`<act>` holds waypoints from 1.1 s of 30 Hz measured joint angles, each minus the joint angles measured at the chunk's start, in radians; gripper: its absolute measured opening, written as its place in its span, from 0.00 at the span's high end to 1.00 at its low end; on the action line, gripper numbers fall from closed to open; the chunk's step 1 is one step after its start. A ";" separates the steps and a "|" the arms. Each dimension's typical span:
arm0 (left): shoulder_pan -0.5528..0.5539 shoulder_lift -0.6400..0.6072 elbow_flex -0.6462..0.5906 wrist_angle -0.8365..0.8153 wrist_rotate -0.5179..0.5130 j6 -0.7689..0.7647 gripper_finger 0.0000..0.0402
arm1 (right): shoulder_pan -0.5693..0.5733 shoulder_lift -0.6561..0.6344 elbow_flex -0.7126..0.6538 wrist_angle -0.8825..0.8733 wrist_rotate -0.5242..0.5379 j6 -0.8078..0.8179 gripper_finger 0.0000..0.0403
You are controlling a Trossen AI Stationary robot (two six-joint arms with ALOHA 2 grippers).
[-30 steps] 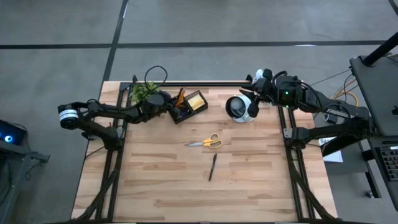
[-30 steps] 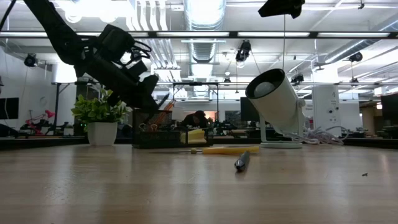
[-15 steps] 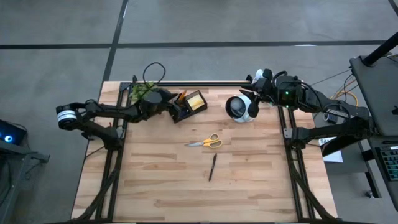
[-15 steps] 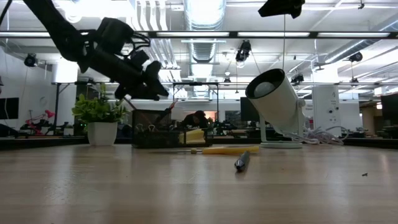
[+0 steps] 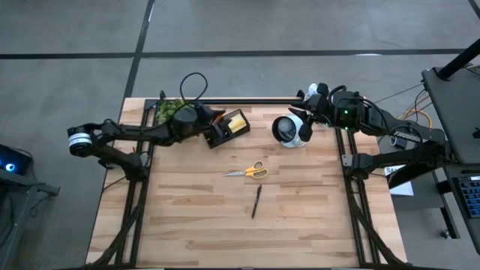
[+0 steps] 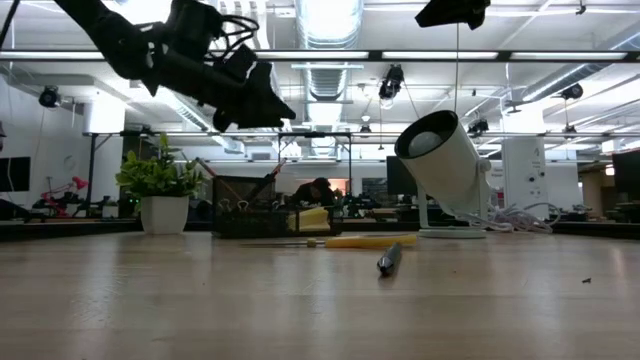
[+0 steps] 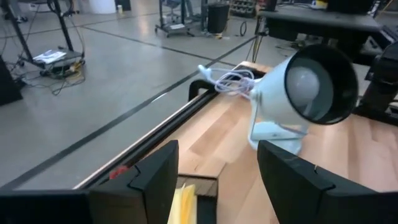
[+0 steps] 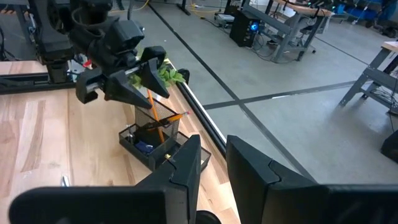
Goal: Pick and place office supplies into organizer
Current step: Put the yellow scissors into the black desk organizer
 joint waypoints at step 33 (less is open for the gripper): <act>-0.285 0.402 0.643 -0.632 0.225 -0.002 0.49 | 0.000 0.001 0.000 -0.007 0.007 0.034 0.84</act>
